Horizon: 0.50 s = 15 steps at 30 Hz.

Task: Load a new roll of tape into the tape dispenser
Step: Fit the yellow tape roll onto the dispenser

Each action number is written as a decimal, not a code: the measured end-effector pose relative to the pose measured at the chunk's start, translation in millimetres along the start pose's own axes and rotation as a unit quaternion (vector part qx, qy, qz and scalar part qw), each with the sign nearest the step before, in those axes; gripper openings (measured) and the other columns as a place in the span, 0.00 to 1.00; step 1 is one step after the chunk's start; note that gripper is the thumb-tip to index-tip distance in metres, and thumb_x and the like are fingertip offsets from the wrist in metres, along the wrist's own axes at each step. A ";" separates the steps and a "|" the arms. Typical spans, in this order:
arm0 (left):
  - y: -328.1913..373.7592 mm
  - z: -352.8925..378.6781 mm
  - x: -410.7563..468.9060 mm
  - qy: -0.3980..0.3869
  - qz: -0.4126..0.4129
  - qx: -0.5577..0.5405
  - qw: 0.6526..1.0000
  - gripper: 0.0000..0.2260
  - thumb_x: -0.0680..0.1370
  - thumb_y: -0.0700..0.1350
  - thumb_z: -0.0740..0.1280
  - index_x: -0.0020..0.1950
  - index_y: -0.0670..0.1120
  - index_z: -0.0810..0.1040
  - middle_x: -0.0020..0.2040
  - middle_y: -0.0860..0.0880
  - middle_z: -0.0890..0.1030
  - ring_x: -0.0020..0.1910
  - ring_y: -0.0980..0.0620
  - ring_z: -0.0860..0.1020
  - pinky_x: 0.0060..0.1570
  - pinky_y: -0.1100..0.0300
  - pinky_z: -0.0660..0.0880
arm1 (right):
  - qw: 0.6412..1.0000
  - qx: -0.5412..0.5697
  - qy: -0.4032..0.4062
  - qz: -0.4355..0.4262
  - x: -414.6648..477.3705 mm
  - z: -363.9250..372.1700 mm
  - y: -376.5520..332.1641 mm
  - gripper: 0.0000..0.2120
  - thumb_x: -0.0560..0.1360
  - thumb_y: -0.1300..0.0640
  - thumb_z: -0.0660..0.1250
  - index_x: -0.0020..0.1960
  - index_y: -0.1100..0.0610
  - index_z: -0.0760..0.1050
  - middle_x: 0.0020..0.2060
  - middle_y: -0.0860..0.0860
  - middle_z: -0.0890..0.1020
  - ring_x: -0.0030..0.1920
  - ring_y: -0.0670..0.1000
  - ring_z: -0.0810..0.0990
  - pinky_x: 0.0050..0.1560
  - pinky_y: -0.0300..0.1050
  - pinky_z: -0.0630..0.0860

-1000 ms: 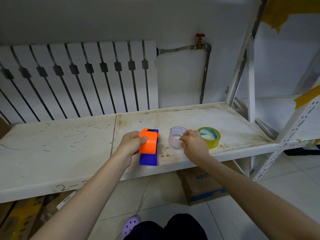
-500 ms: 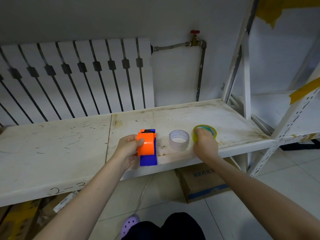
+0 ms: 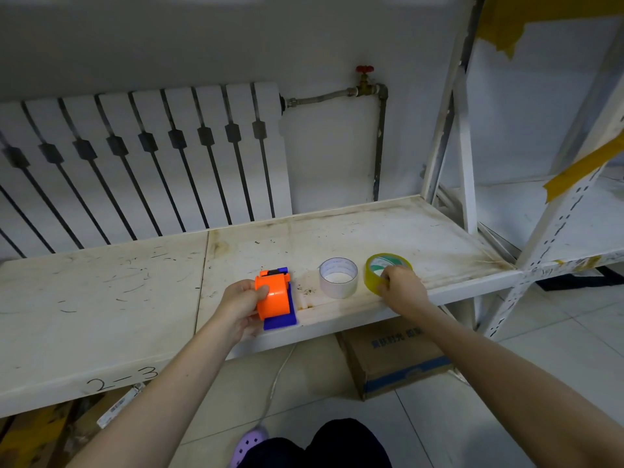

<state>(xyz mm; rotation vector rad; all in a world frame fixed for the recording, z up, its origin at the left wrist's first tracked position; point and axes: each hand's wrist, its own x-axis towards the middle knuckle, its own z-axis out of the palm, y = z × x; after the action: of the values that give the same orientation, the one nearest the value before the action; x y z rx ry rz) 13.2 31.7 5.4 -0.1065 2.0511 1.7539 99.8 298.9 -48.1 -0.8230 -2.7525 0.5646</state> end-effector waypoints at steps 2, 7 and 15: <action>0.4 0.7 0.5 0.007 -0.009 0.033 0.999 0.04 0.78 0.38 0.63 0.45 0.46 0.70 0.46 0.45 0.74 0.46 0.45 0.74 0.45 0.50 0.73 | 0.996 0.087 0.029 -0.008 -3.8 -2.3 -2.9 0.04 0.75 0.59 0.63 0.43 0.59 0.73 0.40 0.52 0.74 0.43 0.56 0.74 0.41 0.46 0.69; 0.7 4.0 -1.1 0.014 -0.017 0.065 0.998 0.18 0.76 0.36 0.64 0.65 0.41 0.66 0.60 0.40 0.71 0.59 0.41 0.72 0.49 0.50 0.71 | 0.952 0.281 0.091 -0.075 -25.3 -18.3 -29.9 0.03 0.76 0.58 0.63 0.45 0.57 0.71 0.40 0.51 0.73 0.40 0.49 0.71 0.37 0.39 0.66; 12.5 11.9 -22.3 0.126 0.164 0.117 0.971 0.19 0.75 0.41 0.65 0.65 0.44 0.69 0.65 0.44 0.72 0.62 0.46 0.72 0.52 0.56 0.68 | 0.855 0.495 0.035 -0.152 -64.6 -43.2 -77.6 0.03 0.78 0.61 0.61 0.47 0.58 0.73 0.36 0.47 0.73 0.37 0.44 0.72 0.41 0.40 0.70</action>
<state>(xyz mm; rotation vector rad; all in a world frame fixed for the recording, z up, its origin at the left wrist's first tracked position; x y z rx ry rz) 32.4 40.6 24.1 0.0934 2.5689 1.7372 128.7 215.7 17.4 -0.1366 -1.9813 1.6011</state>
